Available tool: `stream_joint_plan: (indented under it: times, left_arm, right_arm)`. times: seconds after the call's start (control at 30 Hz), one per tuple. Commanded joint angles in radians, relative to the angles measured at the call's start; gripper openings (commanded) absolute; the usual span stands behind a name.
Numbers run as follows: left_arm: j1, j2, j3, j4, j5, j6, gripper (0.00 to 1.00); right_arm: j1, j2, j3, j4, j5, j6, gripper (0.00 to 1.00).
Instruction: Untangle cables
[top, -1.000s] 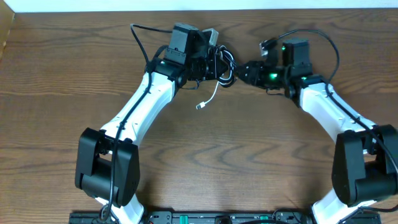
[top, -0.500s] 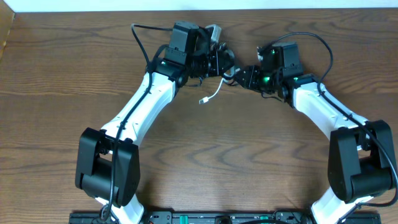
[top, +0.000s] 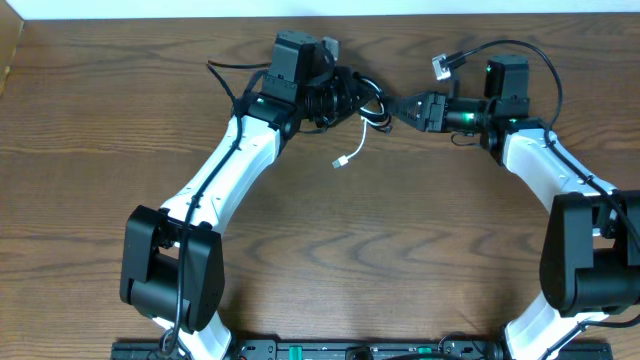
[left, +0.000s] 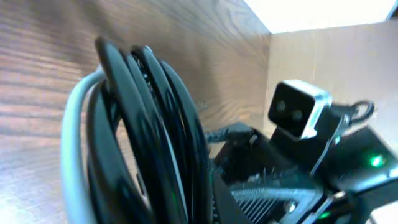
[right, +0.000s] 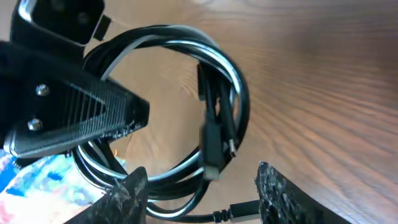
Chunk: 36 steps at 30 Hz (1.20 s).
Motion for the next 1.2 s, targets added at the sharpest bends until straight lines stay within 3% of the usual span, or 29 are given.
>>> stream_joint_plan:
  times: [0.0,0.07,0.17,0.37,0.53,0.73,0.87,1.0,1.03,1.1,1.17]
  left_arm:
    - [0.004,-0.016,0.013,0.006,-0.012,-0.171,0.07]
    - [0.004,-0.016,0.013,0.006,-0.012,-0.183,0.07]
    - [0.004,-0.016,0.013,0.006,-0.013,-0.183,0.07]
    - [0.004,-0.016,0.013,0.089,-0.019,-0.153,0.07]
    - [0.004,-0.016,0.013,0.092,-0.011,-0.133,0.08]
    - [0.018,-0.016,0.013,0.271,0.01,-0.087,0.07]
    - [0.072,-0.016,0.013,0.319,0.08,-0.108,0.07]
    - [0.112,-0.016,0.013,0.312,0.196,0.016,0.07]
    - [0.123,-0.016,0.013,0.288,0.258,0.114,0.07]
    - [0.128,-0.015,0.013,0.173,0.367,0.349,0.07]
    - [0.127,-0.015,0.013,0.085,0.393,0.452,0.07]
  right_arm:
    - [0.032,-0.001,0.006,0.002,0.003,0.003,0.4]
    - [0.052,0.0,0.006,-0.016,0.09,0.068,0.24]
    - [0.057,0.0,0.006,-0.034,0.156,0.14,0.16]
    - [0.085,0.0,0.006,-0.048,0.111,0.291,0.23]
    - [0.1,0.0,0.006,-0.031,0.096,0.379,0.19]
    - [0.203,0.001,0.006,-0.188,0.166,0.341,0.13]
    - [0.192,0.001,0.006,-0.189,0.166,0.279,0.14]
    - [0.106,0.0,0.006,-0.207,0.181,0.174,0.28]
    - [0.077,0.0,0.006,-0.22,0.183,0.151,0.3]
    - [0.002,-0.002,0.006,-0.225,0.173,0.055,0.47]
    - [-0.028,-0.01,0.006,-0.219,0.13,-0.001,0.56]
